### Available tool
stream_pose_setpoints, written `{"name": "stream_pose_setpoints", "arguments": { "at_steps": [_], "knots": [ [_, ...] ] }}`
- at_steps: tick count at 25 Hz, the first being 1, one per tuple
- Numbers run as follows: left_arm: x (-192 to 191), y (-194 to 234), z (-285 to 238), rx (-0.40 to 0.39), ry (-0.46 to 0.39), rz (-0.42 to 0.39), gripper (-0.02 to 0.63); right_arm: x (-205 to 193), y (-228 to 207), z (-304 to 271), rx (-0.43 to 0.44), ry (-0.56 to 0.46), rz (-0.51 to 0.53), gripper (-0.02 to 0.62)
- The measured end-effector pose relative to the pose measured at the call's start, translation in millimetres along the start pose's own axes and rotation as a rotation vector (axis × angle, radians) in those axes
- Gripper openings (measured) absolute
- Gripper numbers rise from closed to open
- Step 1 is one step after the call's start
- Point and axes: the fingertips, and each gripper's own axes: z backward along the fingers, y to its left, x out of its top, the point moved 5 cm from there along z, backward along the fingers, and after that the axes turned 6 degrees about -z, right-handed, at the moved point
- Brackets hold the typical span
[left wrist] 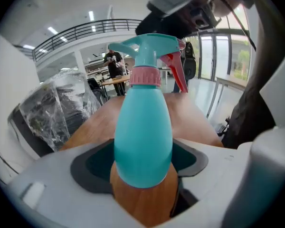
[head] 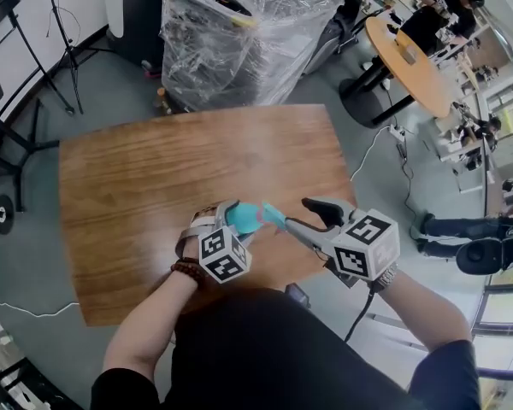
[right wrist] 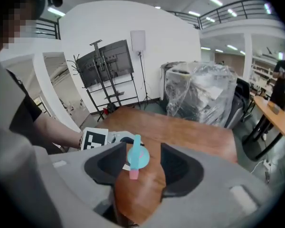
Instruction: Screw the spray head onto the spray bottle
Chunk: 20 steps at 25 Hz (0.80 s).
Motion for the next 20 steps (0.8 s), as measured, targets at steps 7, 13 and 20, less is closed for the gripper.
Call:
{"name": "stream_pose_setpoints", "arguments": {
  "at_steps": [7,13,20],
  "knots": [
    [-25,48,-14,0.089,-0.169,0.319,0.393,-4,-13,17,-0.089,-0.111,0.009,0.21],
    [-41,66,-34,0.136,-0.194,0.419,0.394,-21,-4,13,-0.12,-0.136,0.024,0.178],
    [-54,65,-45,0.162,-0.176,0.41,0.394,-39,-1,10,-0.127,-0.149,0.003,0.158]
  ]
}}
